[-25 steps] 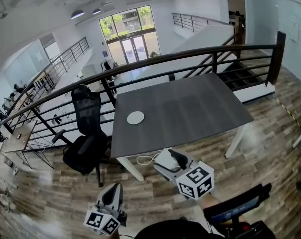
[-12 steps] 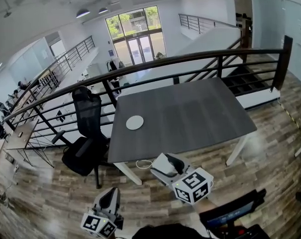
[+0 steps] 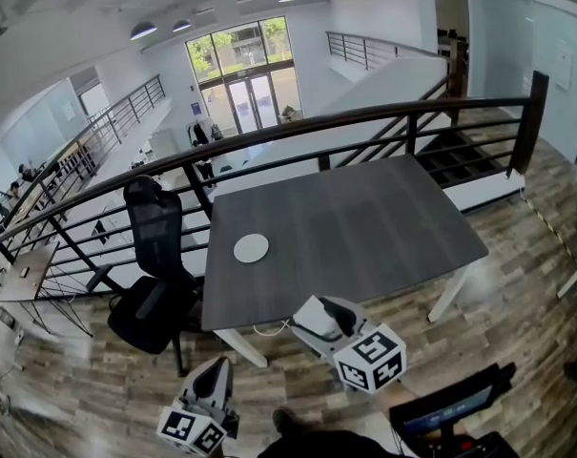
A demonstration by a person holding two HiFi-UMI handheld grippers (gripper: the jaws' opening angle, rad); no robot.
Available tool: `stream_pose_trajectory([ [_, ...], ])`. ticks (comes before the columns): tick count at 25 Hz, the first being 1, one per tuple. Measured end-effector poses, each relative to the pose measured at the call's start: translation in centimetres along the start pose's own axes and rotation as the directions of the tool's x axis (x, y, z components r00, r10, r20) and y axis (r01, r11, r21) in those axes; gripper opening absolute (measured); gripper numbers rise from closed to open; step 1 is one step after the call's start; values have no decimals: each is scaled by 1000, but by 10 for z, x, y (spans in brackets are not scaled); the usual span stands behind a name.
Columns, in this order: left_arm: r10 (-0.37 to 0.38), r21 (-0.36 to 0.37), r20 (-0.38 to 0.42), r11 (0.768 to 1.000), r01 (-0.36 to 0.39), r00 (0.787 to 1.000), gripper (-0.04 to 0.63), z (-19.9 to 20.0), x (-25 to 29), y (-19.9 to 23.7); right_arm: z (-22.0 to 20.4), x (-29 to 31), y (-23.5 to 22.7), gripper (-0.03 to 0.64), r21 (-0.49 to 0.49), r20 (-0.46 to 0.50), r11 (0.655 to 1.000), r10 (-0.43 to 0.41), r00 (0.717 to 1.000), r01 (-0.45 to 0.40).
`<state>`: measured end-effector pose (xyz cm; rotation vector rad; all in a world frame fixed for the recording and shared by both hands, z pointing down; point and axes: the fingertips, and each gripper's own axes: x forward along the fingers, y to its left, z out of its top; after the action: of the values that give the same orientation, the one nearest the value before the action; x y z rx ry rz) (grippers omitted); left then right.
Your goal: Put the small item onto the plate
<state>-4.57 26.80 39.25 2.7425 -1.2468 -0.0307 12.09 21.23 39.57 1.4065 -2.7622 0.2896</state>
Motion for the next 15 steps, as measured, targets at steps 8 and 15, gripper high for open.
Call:
stream_pose_trajectory([
  [8,-43,-3,13,999,43,999,3,10,17,64,16,58,-1,318,-8,8,999,-48,999,48],
  [15,-76,-12,15,997,76,997,3,16,31,111,19,103,-3,318,-3,-5,997,-81,997,81],
])
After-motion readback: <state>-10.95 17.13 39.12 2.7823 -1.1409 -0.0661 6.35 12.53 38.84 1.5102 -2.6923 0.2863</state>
